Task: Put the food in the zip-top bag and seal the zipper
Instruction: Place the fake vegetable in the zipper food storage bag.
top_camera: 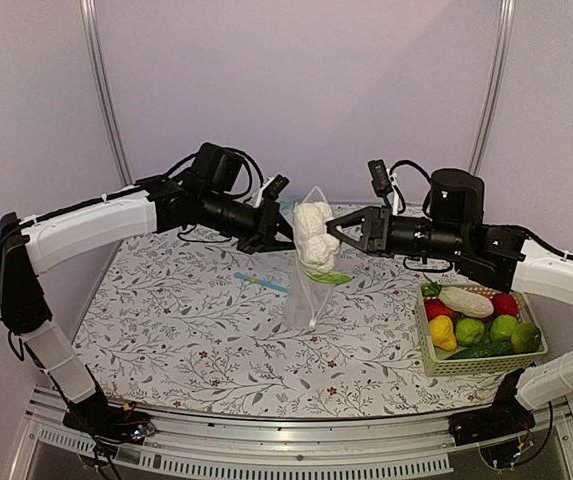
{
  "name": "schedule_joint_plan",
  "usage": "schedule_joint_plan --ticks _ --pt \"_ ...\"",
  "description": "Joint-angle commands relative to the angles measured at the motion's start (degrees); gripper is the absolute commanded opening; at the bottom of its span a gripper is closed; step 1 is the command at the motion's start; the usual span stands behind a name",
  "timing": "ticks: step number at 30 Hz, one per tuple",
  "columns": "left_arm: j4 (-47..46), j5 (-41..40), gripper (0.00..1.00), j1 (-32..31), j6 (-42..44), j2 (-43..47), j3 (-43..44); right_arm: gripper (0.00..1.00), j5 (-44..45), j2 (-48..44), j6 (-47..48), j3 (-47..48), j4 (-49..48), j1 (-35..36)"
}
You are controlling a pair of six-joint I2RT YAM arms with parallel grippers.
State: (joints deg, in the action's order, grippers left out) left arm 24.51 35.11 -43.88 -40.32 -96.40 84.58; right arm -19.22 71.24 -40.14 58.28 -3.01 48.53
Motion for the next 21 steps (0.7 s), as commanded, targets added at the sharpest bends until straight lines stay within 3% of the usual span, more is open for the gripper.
schedule_joint_plan --ticks 1,11,21 --pt "-2.5 1.9 0.00 -0.6 0.0 0.3 -0.4 0.00 5.4 -2.3 -0.8 -2.0 1.7 -1.8" --pt "-2.4 2.1 0.00 -0.6 0.0 0.5 -0.1 0.00 10.9 -0.9 1.9 -2.1 8.4 -2.1" --pt "-2.8 2.6 0.00 -0.6 -0.1 -0.2 0.2 0.00 18.9 4.7 6.8 5.7 22.0 -1.7"
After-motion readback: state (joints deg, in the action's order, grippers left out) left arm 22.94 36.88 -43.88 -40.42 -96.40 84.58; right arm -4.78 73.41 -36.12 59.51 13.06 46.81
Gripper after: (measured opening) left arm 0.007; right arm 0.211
